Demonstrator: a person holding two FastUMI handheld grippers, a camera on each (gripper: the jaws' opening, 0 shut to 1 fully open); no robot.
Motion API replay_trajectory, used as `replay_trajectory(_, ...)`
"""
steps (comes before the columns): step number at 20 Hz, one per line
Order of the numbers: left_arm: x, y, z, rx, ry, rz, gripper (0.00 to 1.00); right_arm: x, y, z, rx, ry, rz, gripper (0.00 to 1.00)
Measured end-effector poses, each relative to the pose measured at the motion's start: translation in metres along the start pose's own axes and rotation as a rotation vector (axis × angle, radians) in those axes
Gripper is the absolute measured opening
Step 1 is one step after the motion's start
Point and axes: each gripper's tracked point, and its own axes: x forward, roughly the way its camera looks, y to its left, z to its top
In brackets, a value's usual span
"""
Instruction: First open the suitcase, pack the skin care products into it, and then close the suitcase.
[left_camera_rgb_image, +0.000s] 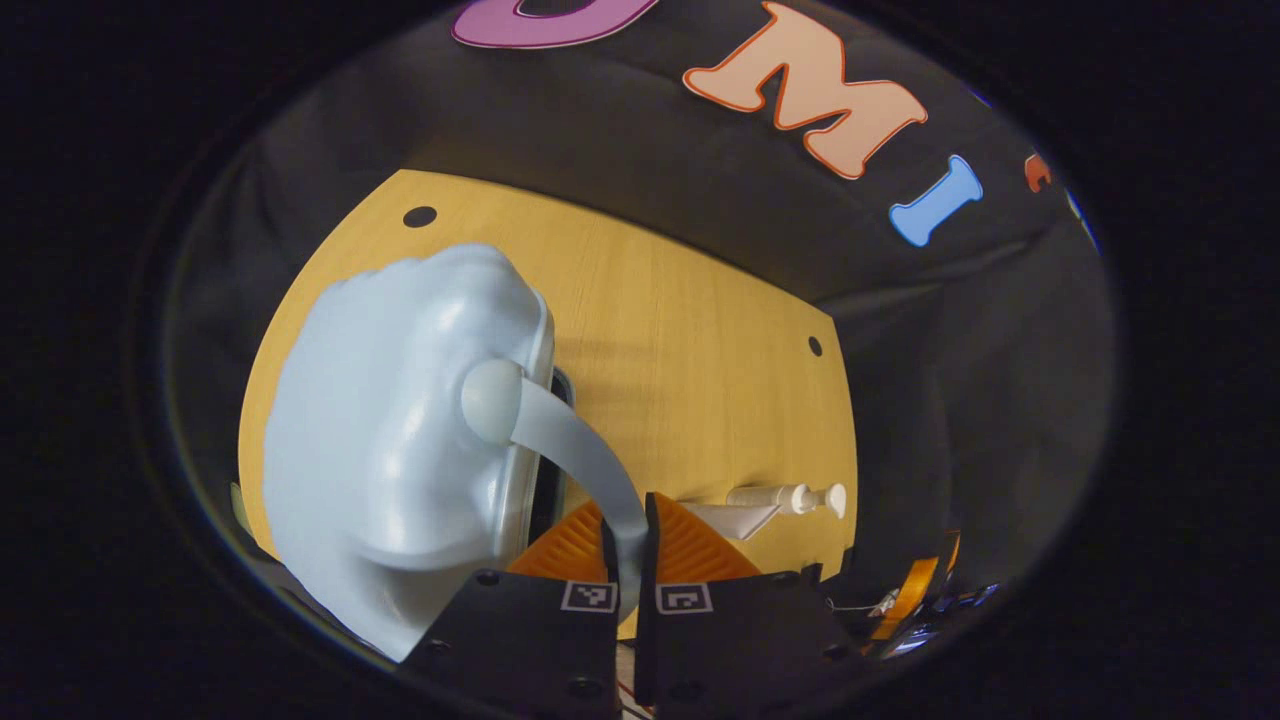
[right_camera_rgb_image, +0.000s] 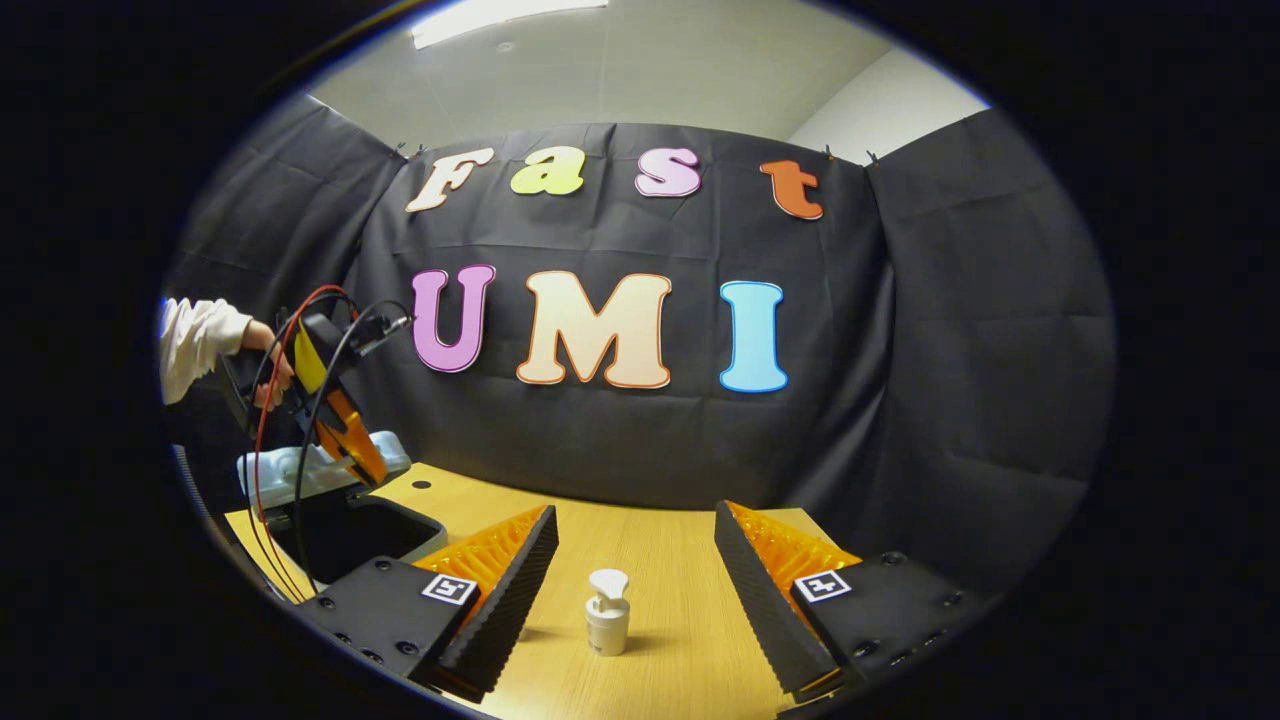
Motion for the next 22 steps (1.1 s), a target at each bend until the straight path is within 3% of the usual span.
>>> replay_trajectory(4,-0.039,0.007,0.02,-0.009,-0.058,-0.028,0.0,-0.001,0.004,0.004,-0.009,-0.004,-0.009,0.99)
replay_trajectory(13,-0.109,0.114,0.053,-0.024,-0.116,0.065,0.0,-0.003,0.035,0.017,-0.022,-0.032,0.002,0.99)
replay_trajectory(15,-0.117,0.135,0.052,0.0,-0.109,0.078,0.03,-0.004,0.041,0.02,-0.043,-0.039,-0.001,0.99)
replay_trajectory(22,-0.133,0.21,0.056,0.018,-0.121,0.112,0.0,-0.011,0.058,0.022,-0.092,-0.034,-0.007,1.0)
